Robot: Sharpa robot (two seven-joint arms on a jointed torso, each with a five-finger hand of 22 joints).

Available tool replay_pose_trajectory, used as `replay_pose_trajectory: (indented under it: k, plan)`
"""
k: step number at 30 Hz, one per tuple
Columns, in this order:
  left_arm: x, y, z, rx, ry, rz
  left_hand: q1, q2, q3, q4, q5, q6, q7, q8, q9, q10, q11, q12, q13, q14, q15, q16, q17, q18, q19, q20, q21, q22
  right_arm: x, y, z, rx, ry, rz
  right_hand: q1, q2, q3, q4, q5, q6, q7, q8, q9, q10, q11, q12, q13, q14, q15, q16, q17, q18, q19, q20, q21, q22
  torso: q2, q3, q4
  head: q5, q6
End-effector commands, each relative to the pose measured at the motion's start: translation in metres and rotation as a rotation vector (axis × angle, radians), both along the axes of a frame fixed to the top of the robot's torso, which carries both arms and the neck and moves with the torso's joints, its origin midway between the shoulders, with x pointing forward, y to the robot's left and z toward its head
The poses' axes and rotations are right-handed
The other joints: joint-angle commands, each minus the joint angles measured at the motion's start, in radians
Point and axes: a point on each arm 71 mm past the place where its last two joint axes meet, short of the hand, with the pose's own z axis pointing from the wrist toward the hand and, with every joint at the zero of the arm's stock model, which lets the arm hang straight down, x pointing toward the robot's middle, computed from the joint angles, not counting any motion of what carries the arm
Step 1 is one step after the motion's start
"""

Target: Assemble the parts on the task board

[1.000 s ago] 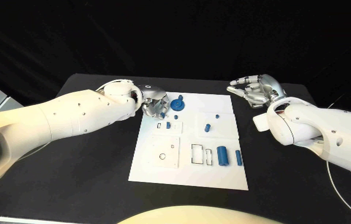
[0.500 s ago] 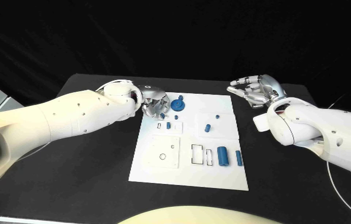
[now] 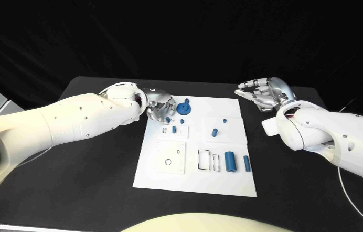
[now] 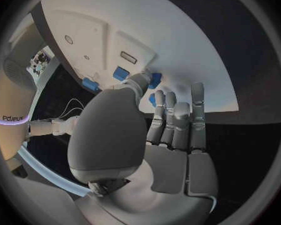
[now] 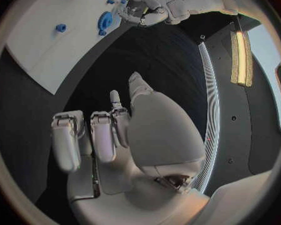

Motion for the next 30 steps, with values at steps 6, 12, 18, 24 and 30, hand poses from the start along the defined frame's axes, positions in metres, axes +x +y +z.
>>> replay_pose_trajectory:
  k: [6, 12, 18, 24, 30]
  plan:
    - [-0.003, 0.001, 0.002, -0.024, 0.004, -0.003, 0.008, 0.001, -0.012, 0.001, -0.002, -0.029, 0.003, 0.017, 0.006, -0.006, 0.000, 0.006, -0.002, -0.007, 0.000, 0.004, -0.001, 0.013, 0.005, 0.005, -0.006, 0.002, 0.000, 0.001, 0.000, -0.003, -0.009, 0.015, 0.005, 0.001, -0.003, -0.004, 0.002, -0.009, -0.001, 0.002, 0.002, 0.000, -0.002, -0.003, 0.137, 0.078, -0.004, -0.004, 0.158, 0.003, 0.086, -0.001, -0.002, 0.247, 0.000, -0.0003, 0.0008, 0.000, 0.001]
    - [-0.007, 0.006, 0.013, -0.074, 0.012, 0.018, 0.005, 0.002, -0.045, 0.021, -0.002, -0.115, 0.013, 0.039, -0.001, -0.008, -0.001, 0.009, -0.004, -0.006, -0.001, 0.008, -0.001, 0.013, 0.006, 0.004, -0.009, 0.008, 0.001, 0.000, 0.000, -0.006, -0.009, 0.011, 0.005, 0.001, -0.003, -0.004, 0.002, -0.009, -0.001, 0.002, 0.002, 0.000, -0.002, -0.003, 0.137, 0.078, -0.004, -0.004, 0.158, 0.003, 0.086, -0.001, -0.002, 0.247, -0.001, -0.0005, 0.0014, 0.000, 0.001]
    - [-0.008, 0.013, 0.030, -0.144, 0.055, 0.062, 0.014, 0.010, -0.112, 0.048, -0.001, -0.173, 0.036, 0.081, -0.013, -0.021, 0.000, 0.015, -0.002, -0.008, 0.000, 0.010, -0.004, 0.012, 0.006, 0.004, -0.014, 0.013, 0.002, -0.002, 0.000, -0.008, -0.010, 0.005, 0.005, 0.001, -0.003, -0.004, 0.002, -0.009, -0.001, 0.002, 0.002, 0.000, -0.002, -0.003, 0.137, 0.078, -0.004, -0.004, 0.158, 0.003, 0.086, -0.001, -0.002, 0.247, -0.002, 0.0002, 0.0009, 0.004, 0.002]
    - [-0.002, 0.031, 0.053, -0.272, 0.170, 0.204, 0.022, 0.039, -0.191, 0.077, -0.001, -0.197, 0.090, 0.129, -0.050, -0.015, 0.007, 0.027, -0.001, 0.000, 0.005, 0.015, 0.002, 0.012, 0.011, 0.005, -0.018, 0.019, 0.003, -0.004, -0.001, -0.011, -0.010, 0.000, 0.005, 0.001, -0.003, -0.004, 0.002, -0.009, -0.001, 0.002, 0.002, 0.000, -0.002, -0.003, 0.137, 0.078, -0.004, -0.004, 0.158, 0.003, 0.086, -0.001, -0.002, 0.247, -0.003, 0.0018, -0.0002, 0.007, 0.005]
    - [0.004, 0.055, 0.062, -0.357, 0.351, 0.481, -0.198, 0.188, -0.321, 0.080, 0.006, -0.067, 0.087, 0.192, -0.140, 0.139, 0.000, 0.045, -0.008, 0.150, -0.002, 0.019, 0.137, -0.003, 0.146, -0.004, 0.069, 0.091, 0.003, -0.005, -0.001, -0.012, -0.008, -0.004, 0.005, -0.001, -0.005, -0.004, 0.002, -0.011, -0.001, 0.004, 0.002, 0.000, -0.002, -0.003, 0.138, 0.078, -0.004, -0.004, 0.158, 0.003, 0.086, -0.002, -0.002, 0.247, -0.002, 0.0046, 0.0000, 0.010, 0.009]
